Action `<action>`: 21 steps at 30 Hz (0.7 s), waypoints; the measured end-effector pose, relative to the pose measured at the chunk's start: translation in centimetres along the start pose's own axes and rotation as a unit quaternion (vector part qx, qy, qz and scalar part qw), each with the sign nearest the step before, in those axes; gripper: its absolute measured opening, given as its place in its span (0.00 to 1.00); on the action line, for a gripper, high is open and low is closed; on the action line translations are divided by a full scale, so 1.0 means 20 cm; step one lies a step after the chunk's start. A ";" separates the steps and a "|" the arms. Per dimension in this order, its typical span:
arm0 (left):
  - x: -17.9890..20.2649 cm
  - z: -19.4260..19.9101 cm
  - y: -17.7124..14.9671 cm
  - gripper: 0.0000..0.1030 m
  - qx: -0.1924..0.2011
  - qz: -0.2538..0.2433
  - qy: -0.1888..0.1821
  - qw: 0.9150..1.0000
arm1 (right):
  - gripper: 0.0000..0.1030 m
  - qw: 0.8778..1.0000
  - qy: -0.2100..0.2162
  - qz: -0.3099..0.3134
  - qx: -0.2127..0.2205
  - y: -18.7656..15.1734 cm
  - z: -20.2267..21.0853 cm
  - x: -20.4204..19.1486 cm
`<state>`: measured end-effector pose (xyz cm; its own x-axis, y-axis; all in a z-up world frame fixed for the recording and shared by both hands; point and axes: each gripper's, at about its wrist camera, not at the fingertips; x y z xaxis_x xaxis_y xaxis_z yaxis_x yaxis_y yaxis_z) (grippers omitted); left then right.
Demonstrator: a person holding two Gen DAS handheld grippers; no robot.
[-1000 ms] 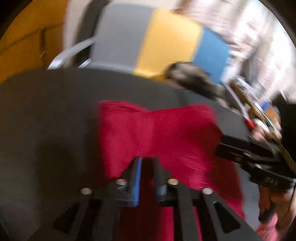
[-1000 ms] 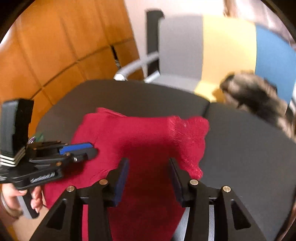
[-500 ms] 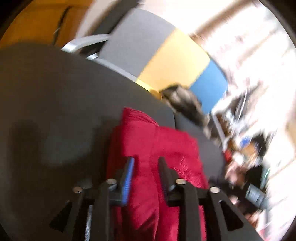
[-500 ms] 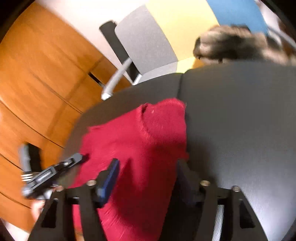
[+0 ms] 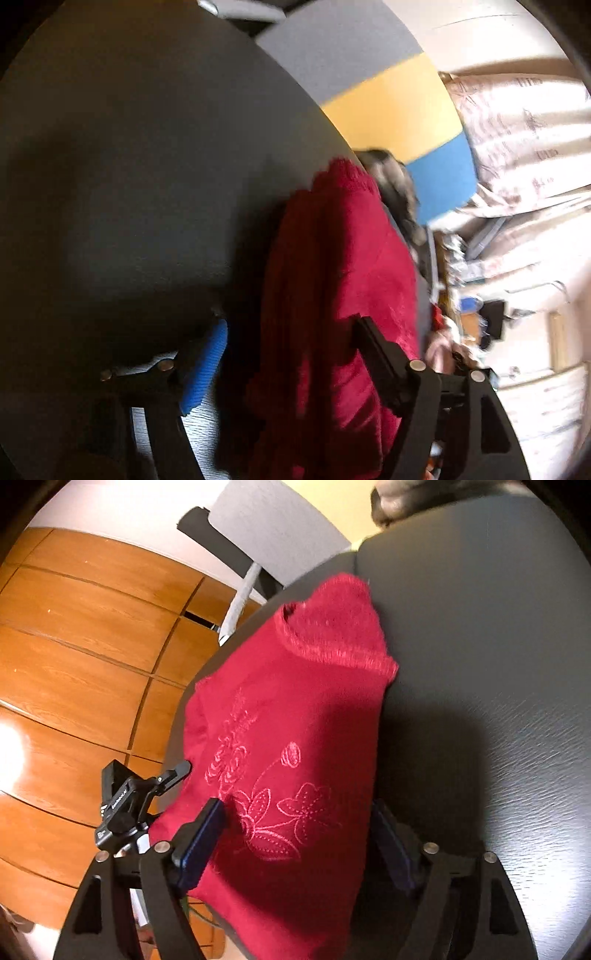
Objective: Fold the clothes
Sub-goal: 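Grasp the folded sweater with both grippers and lift it off the seat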
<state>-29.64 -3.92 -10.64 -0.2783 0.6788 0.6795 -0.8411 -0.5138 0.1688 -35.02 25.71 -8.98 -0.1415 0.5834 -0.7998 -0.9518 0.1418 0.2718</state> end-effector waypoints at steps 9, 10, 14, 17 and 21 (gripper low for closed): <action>0.03 -0.14 0.07 0.72 -0.043 0.000 -0.055 0.998 | 0.85 1.000 0.010 0.000 -0.011 0.05 -0.09 0.01; 0.03 -0.15 0.08 0.72 -0.048 0.002 -0.059 0.997 | 0.85 1.000 0.016 -0.007 -0.010 0.06 -0.09 0.02; 0.03 -0.18 0.11 0.72 -0.070 0.010 -0.071 0.995 | 0.85 0.999 0.039 -0.036 -0.006 0.08 -0.10 0.07; 0.06 -0.21 0.11 0.72 -0.077 -0.002 -0.070 0.995 | 0.85 0.997 0.056 -0.058 -0.003 0.10 -0.10 0.11; 0.16 -0.23 0.08 0.72 -0.074 -0.052 -0.046 0.995 | 0.83 0.999 0.036 -0.025 -0.012 0.11 -0.14 0.07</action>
<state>-34.05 -0.16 -11.56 -0.1485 0.6700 0.7274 -0.9240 -0.3561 0.1393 -38.00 24.50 -11.02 -0.1113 0.5172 -0.8486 -0.9643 0.1502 0.2181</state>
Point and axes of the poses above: each gripper's, at about its wrist camera, not at the fingertips, and z roughly against the way its jaws point, x to its right, y to its top, and after that the axes turned 5 degrees about y, right-handed
